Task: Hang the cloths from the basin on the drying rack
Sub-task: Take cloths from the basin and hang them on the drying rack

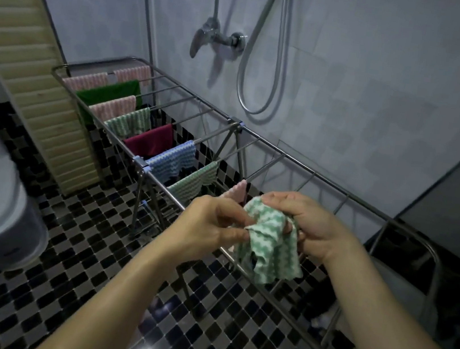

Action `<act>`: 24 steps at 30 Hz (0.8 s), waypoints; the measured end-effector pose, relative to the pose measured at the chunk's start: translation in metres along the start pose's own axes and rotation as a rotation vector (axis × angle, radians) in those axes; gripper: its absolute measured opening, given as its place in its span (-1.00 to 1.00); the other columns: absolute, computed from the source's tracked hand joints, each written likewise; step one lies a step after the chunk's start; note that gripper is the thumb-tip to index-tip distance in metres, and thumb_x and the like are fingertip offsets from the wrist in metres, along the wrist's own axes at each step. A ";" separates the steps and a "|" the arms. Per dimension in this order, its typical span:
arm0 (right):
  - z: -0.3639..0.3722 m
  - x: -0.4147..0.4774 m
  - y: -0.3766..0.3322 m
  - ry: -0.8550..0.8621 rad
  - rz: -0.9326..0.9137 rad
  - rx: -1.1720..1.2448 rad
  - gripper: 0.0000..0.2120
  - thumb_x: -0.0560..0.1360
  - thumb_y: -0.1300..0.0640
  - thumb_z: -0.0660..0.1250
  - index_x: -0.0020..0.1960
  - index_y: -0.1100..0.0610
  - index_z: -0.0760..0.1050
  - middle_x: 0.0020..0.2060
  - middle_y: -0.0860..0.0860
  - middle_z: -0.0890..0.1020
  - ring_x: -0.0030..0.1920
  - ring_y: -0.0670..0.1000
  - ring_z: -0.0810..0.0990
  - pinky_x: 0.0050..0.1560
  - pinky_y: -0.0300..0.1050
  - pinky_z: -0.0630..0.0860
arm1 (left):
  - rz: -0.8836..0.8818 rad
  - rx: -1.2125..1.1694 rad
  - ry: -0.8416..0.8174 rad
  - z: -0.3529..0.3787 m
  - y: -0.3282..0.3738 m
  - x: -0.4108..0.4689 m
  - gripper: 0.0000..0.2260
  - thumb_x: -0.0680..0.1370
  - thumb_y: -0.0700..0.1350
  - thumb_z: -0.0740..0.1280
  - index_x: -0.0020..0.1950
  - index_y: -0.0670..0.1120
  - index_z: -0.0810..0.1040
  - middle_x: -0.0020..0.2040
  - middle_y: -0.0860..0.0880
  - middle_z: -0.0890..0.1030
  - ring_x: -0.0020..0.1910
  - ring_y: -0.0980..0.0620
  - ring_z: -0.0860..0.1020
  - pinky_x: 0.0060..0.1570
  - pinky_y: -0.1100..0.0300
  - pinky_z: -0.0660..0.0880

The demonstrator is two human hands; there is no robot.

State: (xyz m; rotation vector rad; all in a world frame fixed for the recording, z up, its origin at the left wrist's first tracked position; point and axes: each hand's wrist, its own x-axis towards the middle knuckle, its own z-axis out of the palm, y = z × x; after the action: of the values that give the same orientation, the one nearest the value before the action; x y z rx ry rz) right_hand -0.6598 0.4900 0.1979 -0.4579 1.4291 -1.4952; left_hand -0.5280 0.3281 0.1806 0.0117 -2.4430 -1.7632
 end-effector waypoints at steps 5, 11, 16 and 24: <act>-0.025 -0.020 -0.012 -0.018 0.037 -0.170 -0.83 0.44 0.15 0.40 -0.08 0.27 0.57 -0.34 0.11 0.63 -0.38 -0.01 0.61 -0.34 -0.21 0.55 | -0.080 0.031 -0.128 0.002 0.017 0.012 -0.85 0.45 -0.12 0.46 -0.01 0.00 0.72 0.33 -0.23 0.52 0.40 -0.19 0.40 0.36 -0.11 0.39; -0.060 -0.038 -0.027 0.057 0.081 -0.514 -0.67 0.48 0.02 0.38 -0.02 0.31 0.59 -0.38 0.07 0.56 -0.48 -0.04 0.46 -0.45 -0.25 0.38 | -0.107 0.105 -0.163 0.026 0.045 0.032 -0.85 0.50 -0.18 0.38 0.03 -0.09 0.70 -0.03 0.01 0.72 0.06 0.22 0.63 0.41 -0.01 0.33; -0.080 -0.060 -0.044 0.113 0.065 -0.937 -0.68 0.49 -0.16 0.32 0.16 -0.04 0.60 -0.11 -0.10 0.62 -0.31 -0.26 0.54 -0.32 -0.34 0.41 | -0.090 0.113 0.026 0.059 0.054 0.054 -0.90 0.54 -0.20 0.37 -0.04 -0.13 0.69 -0.19 0.02 0.72 -0.18 0.12 0.68 -0.15 0.29 0.59; -0.090 -0.060 -0.031 0.197 -0.186 -0.986 -0.85 0.42 -0.01 0.46 -0.01 -0.11 0.65 -0.05 -0.18 0.67 0.10 -0.15 0.58 0.28 0.12 0.40 | 0.034 0.442 0.134 0.098 0.046 0.080 -0.91 0.49 -0.14 0.45 -0.03 -0.02 0.71 -0.16 0.09 0.71 -0.22 0.21 0.65 -0.15 0.17 0.62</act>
State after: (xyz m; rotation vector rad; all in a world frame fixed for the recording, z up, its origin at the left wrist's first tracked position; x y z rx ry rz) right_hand -0.7174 0.5825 0.2248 -1.0735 2.2934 -0.8828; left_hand -0.6148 0.4284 0.2016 0.1252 -2.6542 -1.1362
